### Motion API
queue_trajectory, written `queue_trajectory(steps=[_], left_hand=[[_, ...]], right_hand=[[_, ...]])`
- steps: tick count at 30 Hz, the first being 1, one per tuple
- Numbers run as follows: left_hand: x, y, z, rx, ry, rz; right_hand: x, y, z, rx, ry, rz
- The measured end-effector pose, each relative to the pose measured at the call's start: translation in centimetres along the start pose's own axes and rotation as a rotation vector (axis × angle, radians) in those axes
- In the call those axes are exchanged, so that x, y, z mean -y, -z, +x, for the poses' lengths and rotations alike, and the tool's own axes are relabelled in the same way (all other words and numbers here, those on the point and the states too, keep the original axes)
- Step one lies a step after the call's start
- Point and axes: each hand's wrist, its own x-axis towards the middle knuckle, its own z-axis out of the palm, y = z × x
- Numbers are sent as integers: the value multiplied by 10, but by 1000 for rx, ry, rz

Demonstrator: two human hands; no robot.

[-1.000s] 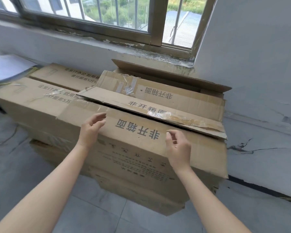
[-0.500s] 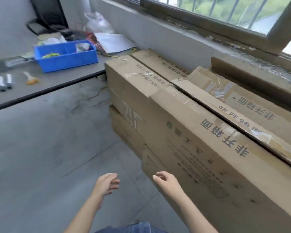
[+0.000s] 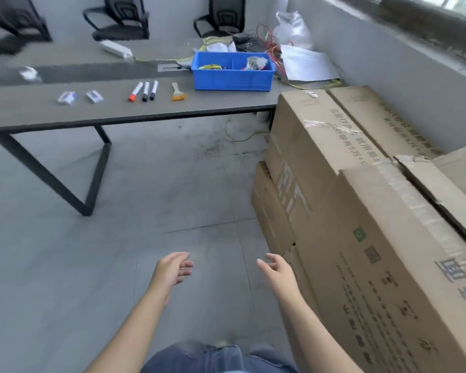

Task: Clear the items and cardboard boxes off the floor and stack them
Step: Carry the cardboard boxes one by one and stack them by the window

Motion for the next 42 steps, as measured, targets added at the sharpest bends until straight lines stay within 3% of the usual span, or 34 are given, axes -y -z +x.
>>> queue_trajectory(steps=[9,13,17,25,30,37,42], left_hand=[[71,37,-89,-401,11,-97],[134,72,-153,-701,140,-302],[178,91,-204,-872,189,-505],[219,116,-247,-926,183,-694],[242,172,-281,-857,99,-618],[316,275,-366,-1159,71,-807],[352,294,-383,-1184,147,-923]], right_hand=[[14,-30,-11,411,172,-155],[4,-68,-45,649,235,-357],[8,-96,-81,829,343,-524],[14,-164,-161,982,486,-648],[28,-247,-247,1054,611,-608],[18,-344,-366,1167,702,-551],[-18,-375,-402,1235,739,-771]])
